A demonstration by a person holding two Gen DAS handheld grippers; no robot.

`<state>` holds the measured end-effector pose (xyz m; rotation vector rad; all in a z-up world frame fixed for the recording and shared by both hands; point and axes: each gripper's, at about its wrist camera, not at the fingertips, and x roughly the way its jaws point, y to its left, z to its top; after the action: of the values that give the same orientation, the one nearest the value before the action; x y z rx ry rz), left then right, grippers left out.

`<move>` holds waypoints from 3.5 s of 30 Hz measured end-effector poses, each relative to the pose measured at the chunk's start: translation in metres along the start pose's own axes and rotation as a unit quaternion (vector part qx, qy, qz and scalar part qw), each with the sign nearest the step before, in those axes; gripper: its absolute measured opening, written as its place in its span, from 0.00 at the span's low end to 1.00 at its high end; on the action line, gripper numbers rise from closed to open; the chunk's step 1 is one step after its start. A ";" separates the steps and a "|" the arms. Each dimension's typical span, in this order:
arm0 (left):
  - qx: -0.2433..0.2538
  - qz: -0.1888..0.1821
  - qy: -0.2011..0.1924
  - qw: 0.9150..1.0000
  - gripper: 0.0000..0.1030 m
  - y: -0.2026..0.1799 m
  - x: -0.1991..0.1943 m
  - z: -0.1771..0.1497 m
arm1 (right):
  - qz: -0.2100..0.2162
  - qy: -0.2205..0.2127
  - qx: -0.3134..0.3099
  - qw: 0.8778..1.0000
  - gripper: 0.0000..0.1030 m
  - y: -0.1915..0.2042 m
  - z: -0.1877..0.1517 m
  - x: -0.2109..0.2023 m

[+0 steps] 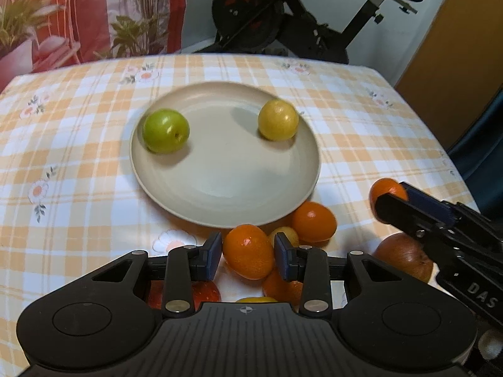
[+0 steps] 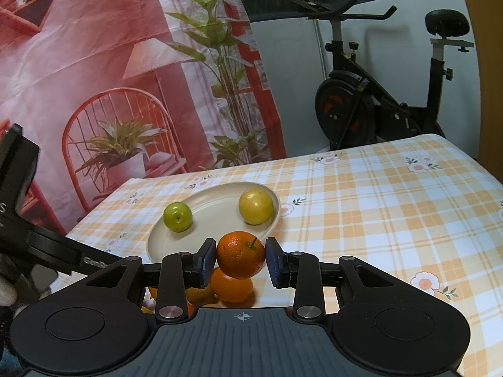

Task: Organize fruits
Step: 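Carry the held oranges toward the beige plate with both tools, then lower both oranges onto the beige plate and open both tools, then move both tools back to the fruit pile toward the red apple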

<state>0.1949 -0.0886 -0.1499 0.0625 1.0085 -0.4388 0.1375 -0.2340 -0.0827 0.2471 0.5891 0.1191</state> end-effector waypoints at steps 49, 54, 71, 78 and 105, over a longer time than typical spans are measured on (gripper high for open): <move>0.059 0.066 -0.052 0.995 0.37 0.046 0.034 0.045 | -0.015 0.185 -0.174 0.967 0.30 0.017 0.058 0.141; 0.056 0.065 -0.054 0.995 0.37 0.047 0.034 0.046 | -0.017 0.196 -0.200 0.960 0.31 0.022 0.058 0.148; 0.052 0.062 -0.061 0.995 0.44 0.046 0.027 0.046 | -0.020 0.191 -0.202 0.960 0.38 0.022 0.058 0.147; 0.051 0.057 -0.074 0.994 0.44 0.045 0.010 0.045 | -0.017 0.179 -0.203 0.963 0.40 0.027 0.060 0.135; 0.023 0.058 -0.117 0.991 0.44 0.034 -0.060 -0.012 | 0.021 0.084 -0.130 0.988 0.41 0.059 0.027 0.029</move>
<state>0.1708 -0.0352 -0.1123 0.1074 0.7598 -0.3540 0.1743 -0.1767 -0.0609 -0.0036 0.7280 0.2565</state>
